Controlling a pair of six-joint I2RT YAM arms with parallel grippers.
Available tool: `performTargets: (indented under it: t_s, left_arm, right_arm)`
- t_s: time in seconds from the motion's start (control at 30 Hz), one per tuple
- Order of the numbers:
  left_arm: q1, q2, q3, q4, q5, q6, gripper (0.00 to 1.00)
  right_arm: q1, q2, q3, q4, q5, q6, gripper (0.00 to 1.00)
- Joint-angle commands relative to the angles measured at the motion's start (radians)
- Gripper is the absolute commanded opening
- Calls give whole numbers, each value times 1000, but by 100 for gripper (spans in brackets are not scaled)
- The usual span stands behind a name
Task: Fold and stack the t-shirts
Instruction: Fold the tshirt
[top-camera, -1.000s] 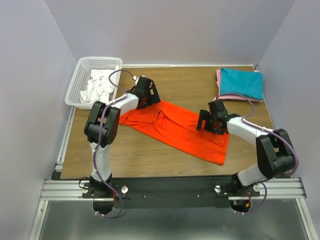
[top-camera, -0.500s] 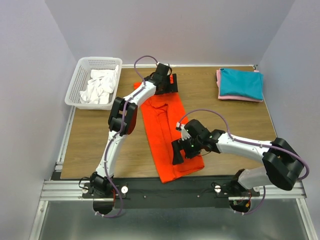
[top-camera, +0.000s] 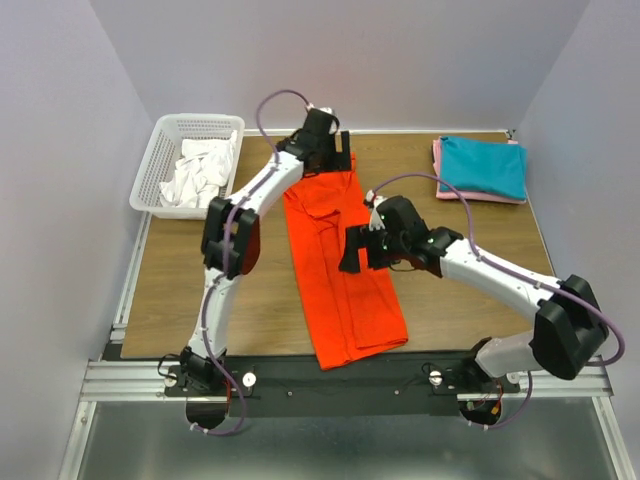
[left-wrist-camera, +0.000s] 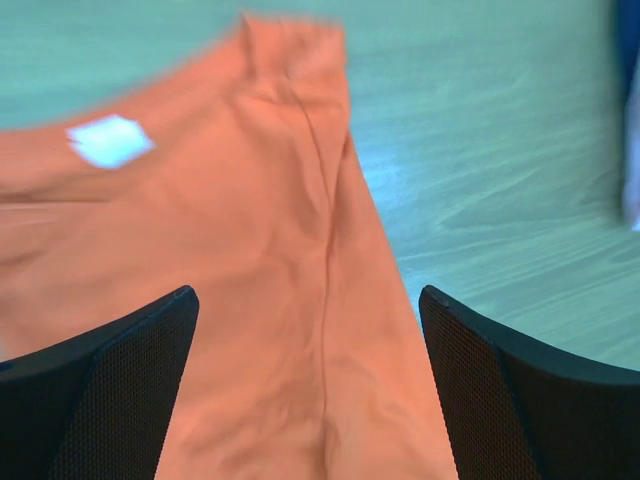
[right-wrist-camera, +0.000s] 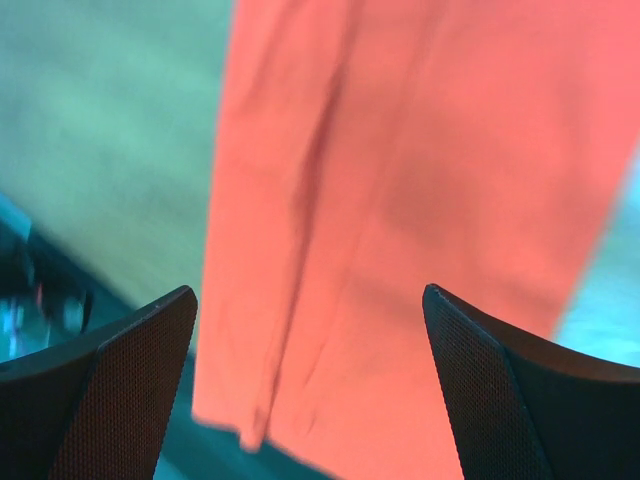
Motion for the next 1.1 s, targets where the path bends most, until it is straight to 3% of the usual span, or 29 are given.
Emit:
performTargets:
  t_s: [0.0,0.13,0.27,0.3,0.33,0.43,0.6,0.73,1.07]
  left_arm:
    - [49,-350,-132,39,-169,10,98]
    - [65,-680,-582,159,-319,-104,98]
    - [62,-896,-960,241,-269,-157,98]
    - [60,-896,-961,242,-269,-165,98]
    - [60,-954,-1068,278,-250,-165,98]
    - [60,-1020,-1196,309,-236,-153,98]
    - [57,-1080,-1314,389,-149,-159,98]
    - [48,-1109,-1411,450,-49,-176,98]
    - [37,-1120,-1458,452,-45,-196,98]
  right_arm:
    - [-66,74,97,-17,140,20,100]
    - [-107,258,283,-17,199,-33,100]
    - [-123,548,581,-19,194,-130,100]
    - [-123,549,635,-19,197,-157,100]
    - [-123,641,723,-19,194,-204,100]
    - [-124,831,876,-31,198,-272,100]
    - [-132,1012,1113,-34,266,-318,100]
    - [-147,1110,1180,-33,286,-314,100]
    - [-205,1187,1170,-34,510,-321,100]
